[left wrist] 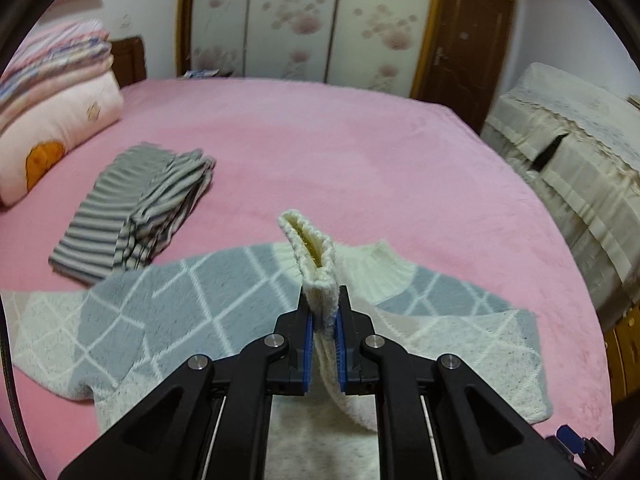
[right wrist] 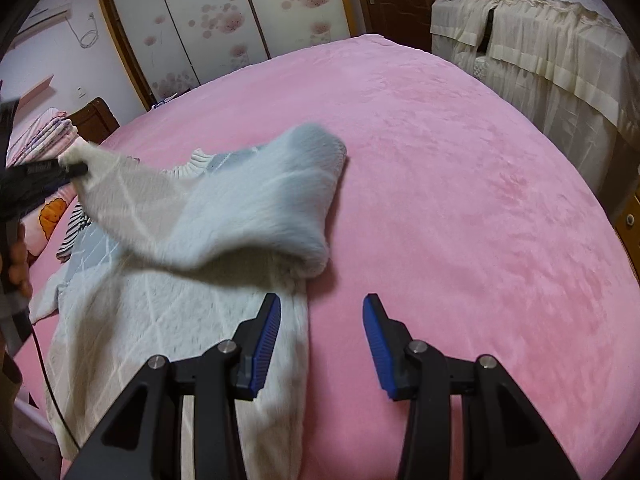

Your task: Fold small clothes

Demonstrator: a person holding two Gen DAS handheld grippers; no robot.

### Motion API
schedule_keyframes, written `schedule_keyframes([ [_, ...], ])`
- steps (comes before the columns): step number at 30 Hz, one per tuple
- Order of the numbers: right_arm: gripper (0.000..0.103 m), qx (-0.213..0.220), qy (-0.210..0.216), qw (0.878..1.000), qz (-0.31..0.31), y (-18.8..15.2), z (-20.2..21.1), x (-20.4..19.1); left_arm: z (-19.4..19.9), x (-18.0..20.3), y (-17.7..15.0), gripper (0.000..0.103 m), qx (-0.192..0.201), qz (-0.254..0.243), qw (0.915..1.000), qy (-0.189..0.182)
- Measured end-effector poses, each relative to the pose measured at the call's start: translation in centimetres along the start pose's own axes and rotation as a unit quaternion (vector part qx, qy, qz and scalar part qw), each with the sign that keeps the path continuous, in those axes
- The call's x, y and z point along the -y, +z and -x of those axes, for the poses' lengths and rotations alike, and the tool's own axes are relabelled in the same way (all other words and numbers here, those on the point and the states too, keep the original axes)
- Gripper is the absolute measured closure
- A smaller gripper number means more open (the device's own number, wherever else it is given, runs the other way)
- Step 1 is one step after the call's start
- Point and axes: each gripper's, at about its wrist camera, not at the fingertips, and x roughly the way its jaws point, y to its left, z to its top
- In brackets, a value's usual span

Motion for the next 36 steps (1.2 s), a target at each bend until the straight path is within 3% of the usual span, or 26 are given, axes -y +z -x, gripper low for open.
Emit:
schedule_keyframes([
  [3,0.06,-0.011,0.006,1.0,0.004,0.7,-1.6,-0.6,-0.6,-1.1,-0.6,0.096,-0.006,0.014,0.9999,-0.002],
  [9,0.061,-0.008,-0.033,0.999,0.022,1.6,-3.8,-1.9,-1.1,-1.9,-0.7,0.096,-0.006,0.016,0.9998,-0.007],
  [10,0.065,-0.008,-0.035,0.999,0.02,1.7,-4.0,-1.9,-1.1,-1.8,-0.7,0.096,-0.004,0.014,0.9999,-0.007],
  [11,0.082,-0.007,-0.033,0.999,0.02,1.8,-4.1,-1.8,-1.0,-1.7,-0.6,0.096,0.0,0.012,0.9999,-0.007],
  [14,0.094,0.009,-0.053,0.998,0.016,1.7,-3.5,-2.0,-0.7,-2.1,-0.3,0.096,0.016,0.011,0.9998,-0.004],
  [17,0.094,0.01,-0.054,0.999,-0.002,1.5,-3.4,-1.1,-1.3,-3.4,-0.8,0.096,0.01,0.021,0.9997,0.006],
  [26,0.094,-0.005,-0.072,0.997,0.006,1.1,-4.5,-1.1,-6.8,-9.7,-5.6,0.095,-0.07,0.087,0.9932,0.033],
  [36,0.094,-0.005,-0.094,0.995,0.022,1.1,-4.8,-1.8,-6.9,-10.0,-4.4,0.095,-0.043,0.085,0.9954,0.013],
])
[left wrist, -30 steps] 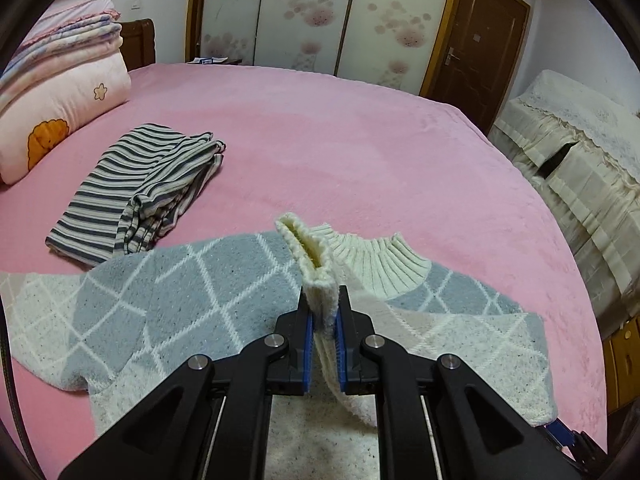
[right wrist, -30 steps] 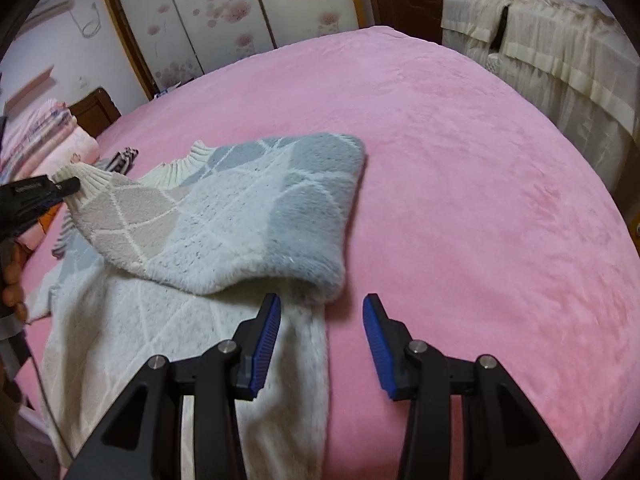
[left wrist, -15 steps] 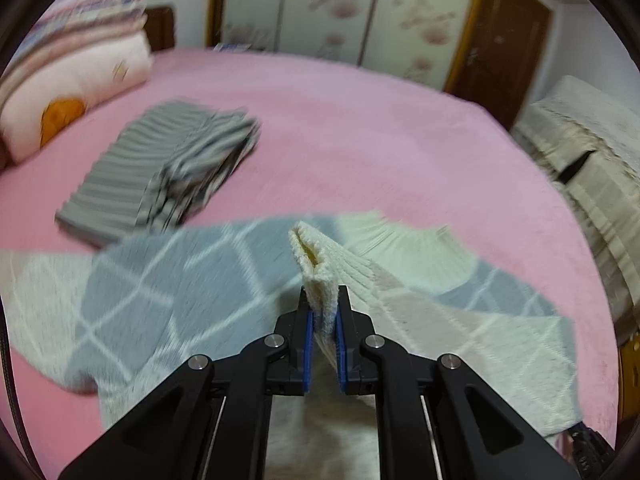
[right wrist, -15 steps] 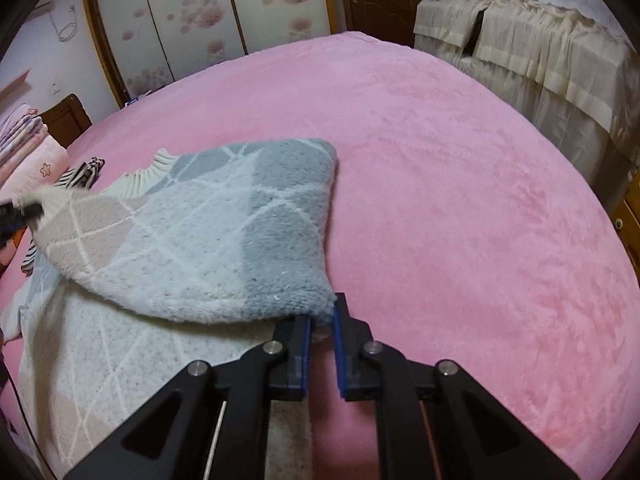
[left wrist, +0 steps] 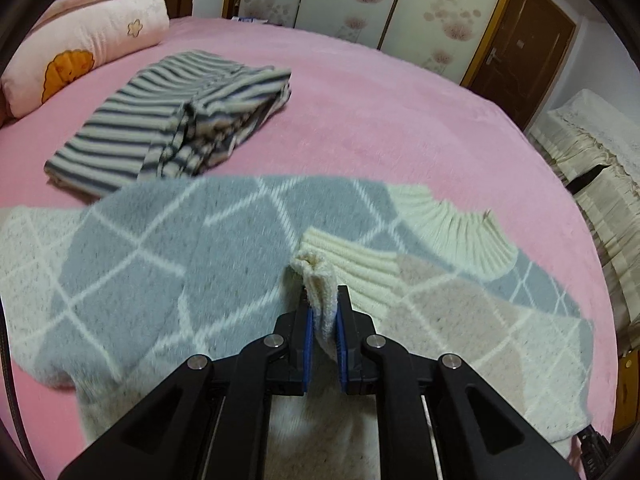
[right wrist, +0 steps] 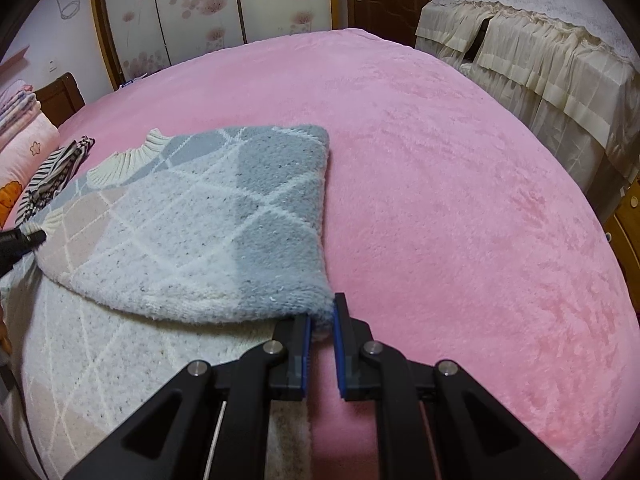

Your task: Fold small clothes

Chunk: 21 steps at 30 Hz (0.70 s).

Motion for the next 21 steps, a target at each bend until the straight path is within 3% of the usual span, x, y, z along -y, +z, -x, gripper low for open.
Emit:
schedule_keyframes([
  [5,0.093,-0.008,-0.008,1.0,0.016,0.1,-0.2,-0.4,-1.5,0.4,-0.2,0.094,-0.021,-0.019,0.9994,0.018],
  [7,0.09,-0.013,0.003,1.0,0.02,0.4,0.4,-0.3,-1.5,0.0,-0.1,0.088,-0.026,-0.01,0.9996,0.009],
  [9,0.078,-0.024,0.017,0.999,0.034,0.9,1.4,-0.2,-1.3,-0.5,0.0,0.078,-0.031,-0.004,0.9995,-0.005],
  [13,0.068,-0.039,0.074,0.995,0.059,1.8,4.3,0.6,0.0,-1.4,0.7,0.063,-0.049,-0.01,0.9986,-0.019],
  [18,0.048,-0.009,0.094,0.994,0.047,4.4,7.1,2.7,2.9,-2.2,2.3,0.062,-0.028,-0.023,0.9991,-0.023],
  [21,0.047,-0.001,0.094,0.995,0.022,6.7,5.7,3.6,3.4,-1.6,3.3,0.062,-0.026,-0.022,0.9988,-0.034],
])
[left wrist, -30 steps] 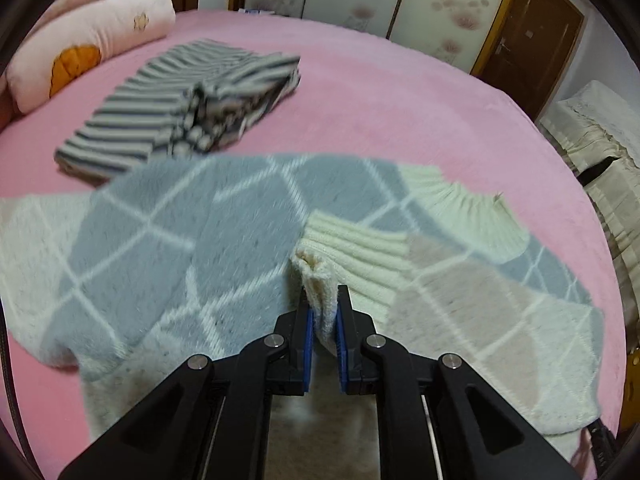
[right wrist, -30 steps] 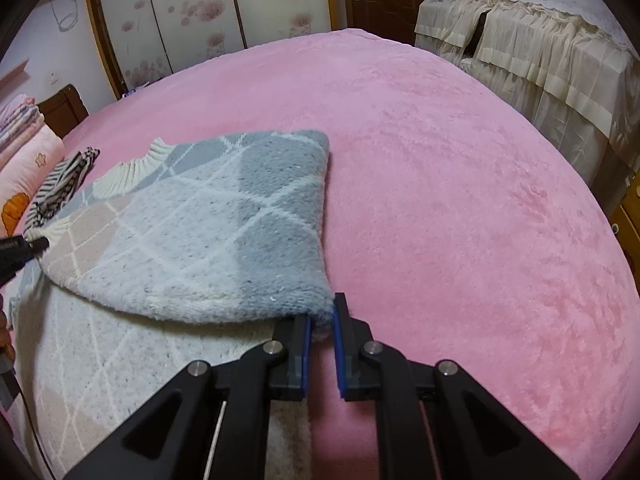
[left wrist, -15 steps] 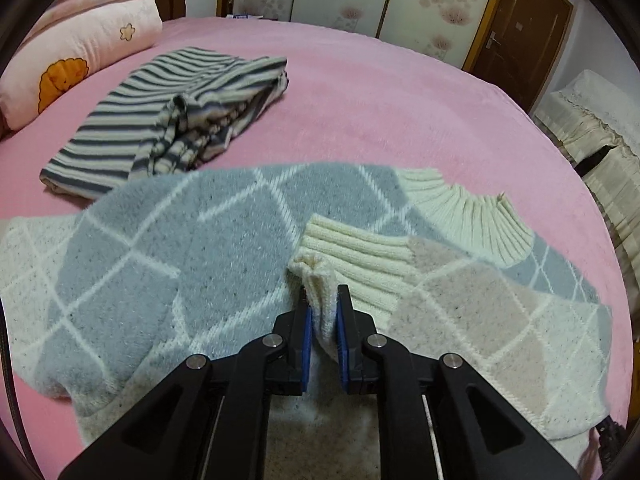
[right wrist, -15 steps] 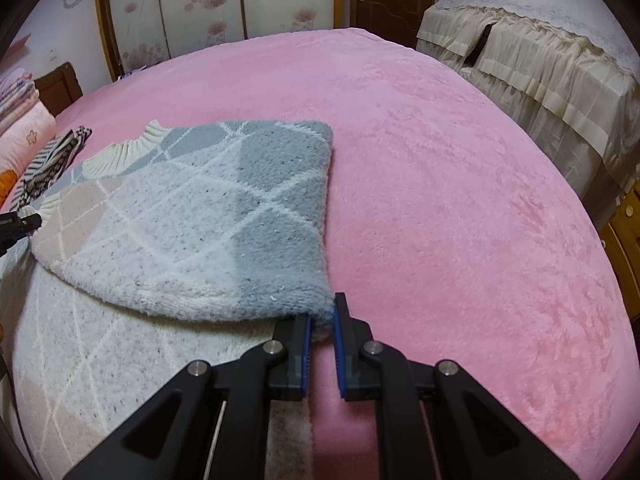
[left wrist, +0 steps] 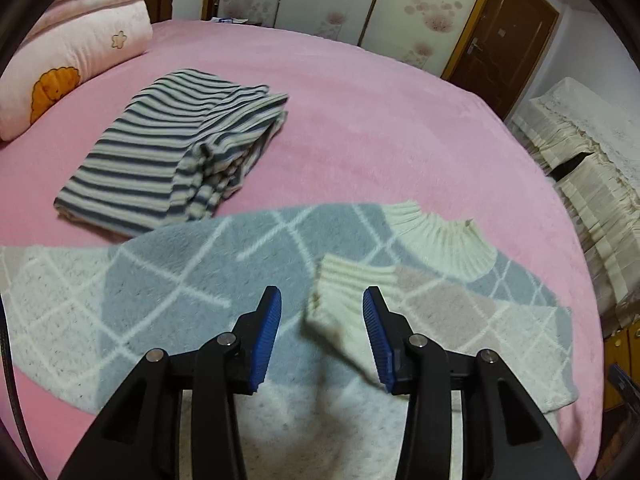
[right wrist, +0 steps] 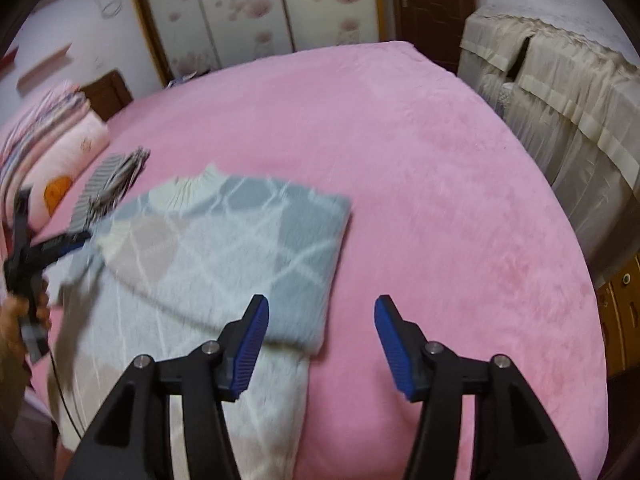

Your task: Fold small clothes

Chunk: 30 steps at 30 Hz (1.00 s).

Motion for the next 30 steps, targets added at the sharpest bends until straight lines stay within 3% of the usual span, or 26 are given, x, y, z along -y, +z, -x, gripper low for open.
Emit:
schedule_keyframes([
  [8,0.047,-0.038,0.013,0.998,-0.051,4.7,-8.7,1.5,-2.9,4.7,0.3,0.067,-0.029,-0.014,0.9977,-0.059],
  [12,0.049,-0.069,0.023,0.995,-0.069,5.3,-12.2,1.6,-6.6,6.4,-0.9,0.076,-0.072,-0.04,0.9961,-0.032],
  [13,0.053,-0.072,0.021,0.995,-0.066,5.3,-12.8,1.3,-7.6,6.6,-1.3,0.078,-0.08,-0.049,0.9955,-0.009],
  [14,0.066,-0.074,0.021,0.995,-0.059,5.2,-13.1,1.0,-8.1,6.6,-1.5,0.078,-0.078,-0.054,0.9955,0.0],
  [15,0.074,-0.073,0.012,0.996,-0.046,5.2,-13.3,0.5,-8.3,6.6,-1.5,0.079,-0.075,-0.057,0.9956,0.006],
  [19,0.079,-0.055,-0.04,0.997,-0.021,4.7,-13.8,0.4,-8.8,6.6,-1.5,0.081,-0.072,-0.064,0.995,0.027],
  [26,0.078,-0.045,-0.029,0.997,-0.058,4.5,-12.3,1.8,-8.3,6.9,-1.3,0.082,-0.075,-0.069,0.9945,0.025],
  [30,0.078,-0.011,-0.023,1.0,-0.018,3.4,-8.0,-0.8,-5.2,7.0,-1.3,0.076,-0.043,-0.078,0.9955,0.03],
])
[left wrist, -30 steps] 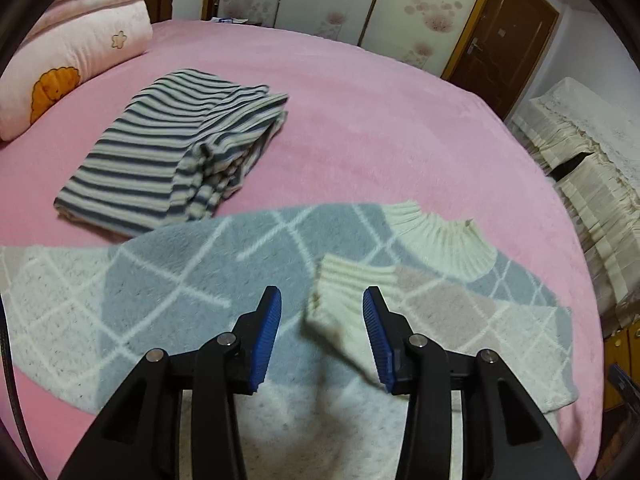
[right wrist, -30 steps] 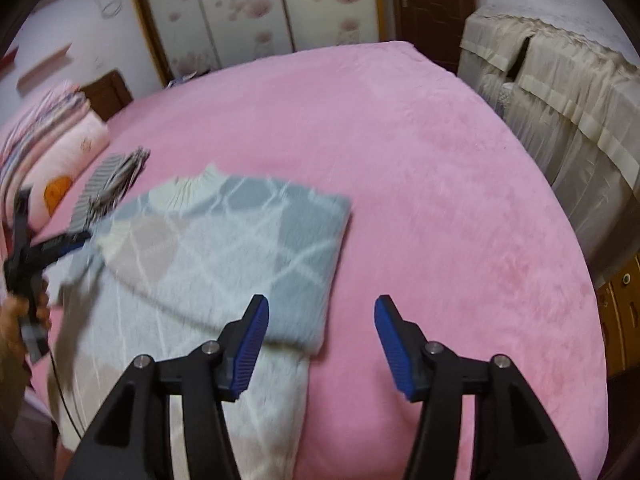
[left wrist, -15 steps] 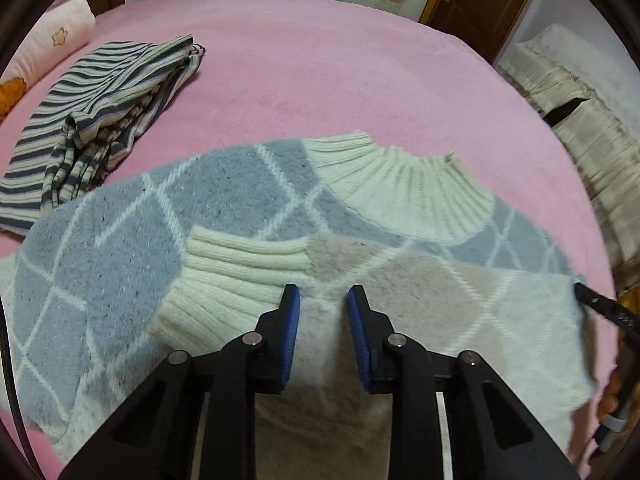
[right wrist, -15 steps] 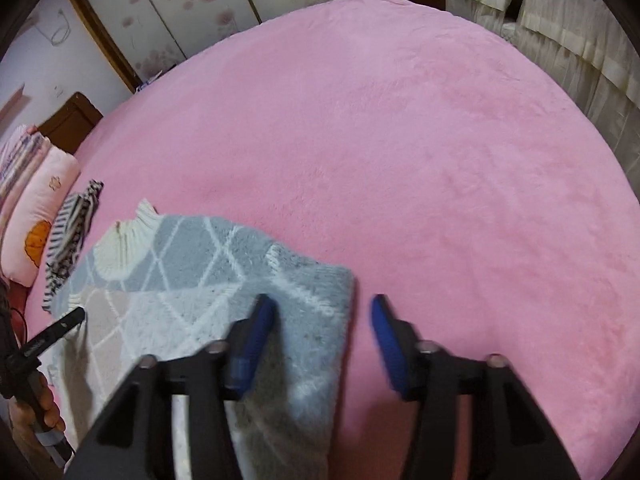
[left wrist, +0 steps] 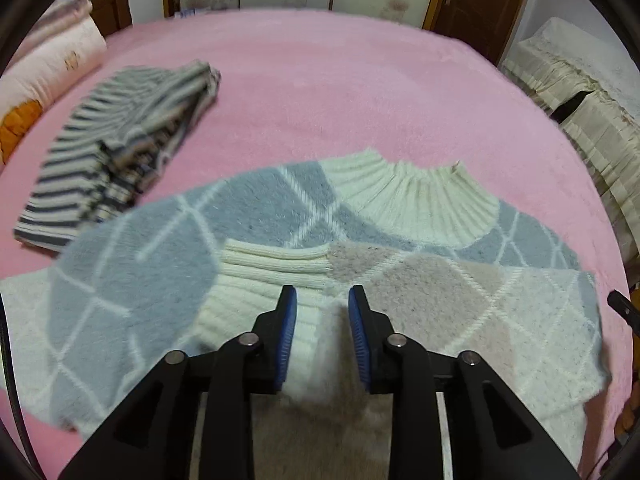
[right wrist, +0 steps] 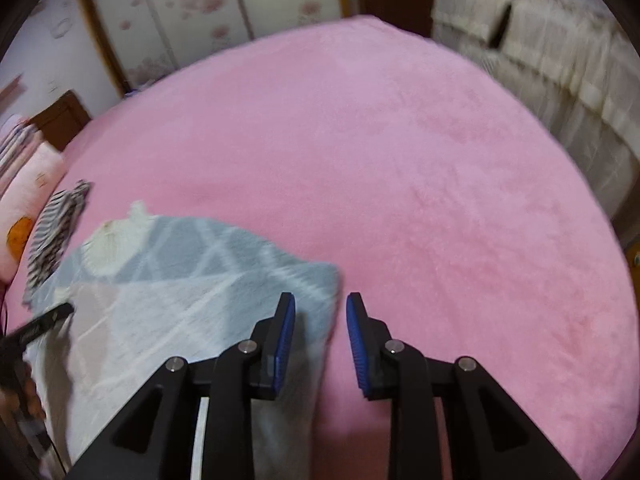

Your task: Fold small clothes

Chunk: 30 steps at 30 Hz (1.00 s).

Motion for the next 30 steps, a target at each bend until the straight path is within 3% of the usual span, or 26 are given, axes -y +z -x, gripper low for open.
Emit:
schedule_keyframes([
  [4,0.078,0.019,0.017,0.999,0.033,-3.0,3.4,-2.8,1.5,0.2,-1.5,0.076,0.013,-0.007,0.9999,0.006],
  [6,0.087,0.026,0.008,0.999,0.042,-4.5,4.0,-3.4,1.0,-0.1,-2.3,0.076,0.006,-0.008,0.9996,0.028],
  [12,0.103,-0.011,-0.047,0.998,0.028,-8.5,0.6,-1.8,-0.6,-1.5,-3.6,0.077,-0.004,-0.013,0.9991,0.04],
  [16,0.103,-0.017,-0.087,0.996,0.014,-9.0,0.1,-0.4,-1.2,-1.7,-3.7,0.077,-0.004,-0.002,0.9992,0.038],
  [18,0.103,-0.035,-0.073,0.997,-0.01,-9.3,0.0,0.9,-1.4,-1.8,-3.6,0.077,-0.003,-0.003,0.9992,0.04],
  [22,0.103,-0.012,-0.063,0.998,-0.022,-9.1,2.5,1.1,-0.2,-0.5,-3.7,0.076,0.0,-0.033,0.998,0.055],
  [23,0.103,-0.007,-0.06,0.998,-0.025,-9.0,3.2,0.9,0.2,-0.2,-3.7,0.074,-0.001,-0.038,0.9977,0.056],
  [25,0.103,0.008,-0.052,0.998,-0.03,-8.9,5.0,0.3,1.4,0.2,-3.9,0.057,0.001,-0.041,0.998,0.048],
  [30,0.101,0.035,-0.029,0.999,-0.026,-8.8,8.9,-1.6,5.9,1.5,-4.5,0.045,0.027,-0.051,0.9978,0.034],
])
